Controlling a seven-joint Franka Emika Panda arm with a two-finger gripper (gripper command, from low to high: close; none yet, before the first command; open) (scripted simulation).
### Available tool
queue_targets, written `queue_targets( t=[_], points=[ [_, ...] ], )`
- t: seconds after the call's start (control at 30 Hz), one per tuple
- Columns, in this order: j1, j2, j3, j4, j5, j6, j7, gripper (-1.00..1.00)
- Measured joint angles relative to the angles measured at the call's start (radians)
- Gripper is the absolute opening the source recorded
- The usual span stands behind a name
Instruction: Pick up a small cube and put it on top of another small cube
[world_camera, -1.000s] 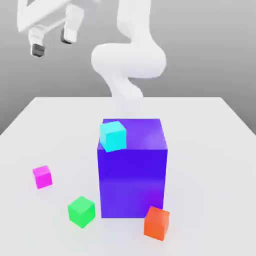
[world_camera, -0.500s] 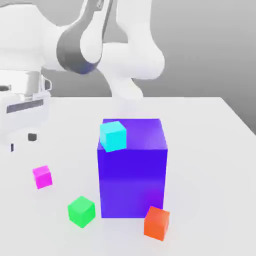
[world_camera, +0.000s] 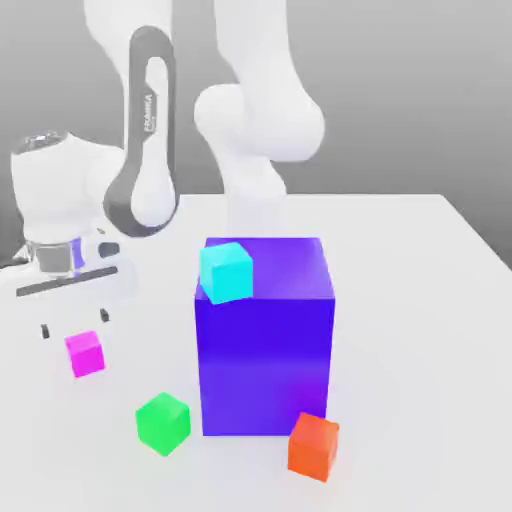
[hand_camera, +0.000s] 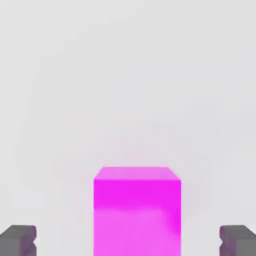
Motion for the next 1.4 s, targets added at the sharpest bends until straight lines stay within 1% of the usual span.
queue_targets(
  t=[0.13, 0.17, 0.4, 0.57, 0.7, 0.8, 1.07, 1.4],
  points=[
    [-0.049, 0.112, 0.059, 0.019, 0.033, 0.09, -0.022, 0.0],
    [-0.058, 0.13, 0.069, 0.021, 0.037, 0.105, -0.024, -1.0],
    [-0.059, 0.13, 0.069, 0.022, 0.037, 0.107, -0.024, -1.0],
    [-0.022, 0.008, 0.019, 0.001, -0.012, 0.009, 0.009, -1.0],
    [-0.016, -0.1, 0.007, -0.021, -0.043, -0.079, 0.034, -1.0],
    [0.003, -0.141, 0.018, -0.024, -0.02, -0.116, 0.008, -1.0],
    [0.085, -0.182, 0.044, -0.002, 0.058, -0.161, -0.103, -1.0],
    [0.166, -0.228, 0.075, 0.026, 0.079, -0.21, -0.191, -1.0]
  ],
)
